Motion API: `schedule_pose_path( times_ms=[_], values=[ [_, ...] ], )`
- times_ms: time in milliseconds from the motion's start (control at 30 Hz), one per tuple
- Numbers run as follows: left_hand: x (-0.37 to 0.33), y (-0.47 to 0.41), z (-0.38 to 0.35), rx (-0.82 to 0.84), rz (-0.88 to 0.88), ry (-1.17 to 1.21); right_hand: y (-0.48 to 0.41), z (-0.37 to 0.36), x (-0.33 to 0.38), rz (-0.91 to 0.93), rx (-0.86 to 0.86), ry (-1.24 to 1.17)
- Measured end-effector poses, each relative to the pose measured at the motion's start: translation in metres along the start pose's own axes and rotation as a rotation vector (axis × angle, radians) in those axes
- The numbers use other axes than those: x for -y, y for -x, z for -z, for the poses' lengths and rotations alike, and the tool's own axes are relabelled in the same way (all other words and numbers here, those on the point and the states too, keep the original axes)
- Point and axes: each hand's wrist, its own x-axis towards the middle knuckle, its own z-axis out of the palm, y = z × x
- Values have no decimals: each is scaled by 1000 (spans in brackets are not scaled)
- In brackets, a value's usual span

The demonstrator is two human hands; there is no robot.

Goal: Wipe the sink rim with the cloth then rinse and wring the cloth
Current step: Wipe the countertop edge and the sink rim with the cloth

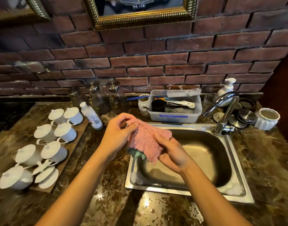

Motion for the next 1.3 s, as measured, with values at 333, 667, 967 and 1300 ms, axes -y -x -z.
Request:
schedule_pose_path(
  times_ms=[333,667,967,1300],
  values=[
    [152,-53,-20,100,196,-335,-48,73,-18,-63,-380,271],
    [305,-95,-1,354,133,-1040,-171,135,-48,162,-623,811],
    [348,-88,0,244,75,-1101,-253,157,-99,294,-527,1408],
    [353,-88,-3,201,47,-1057,-276,154,-110,230,-370,1315]
  ],
)
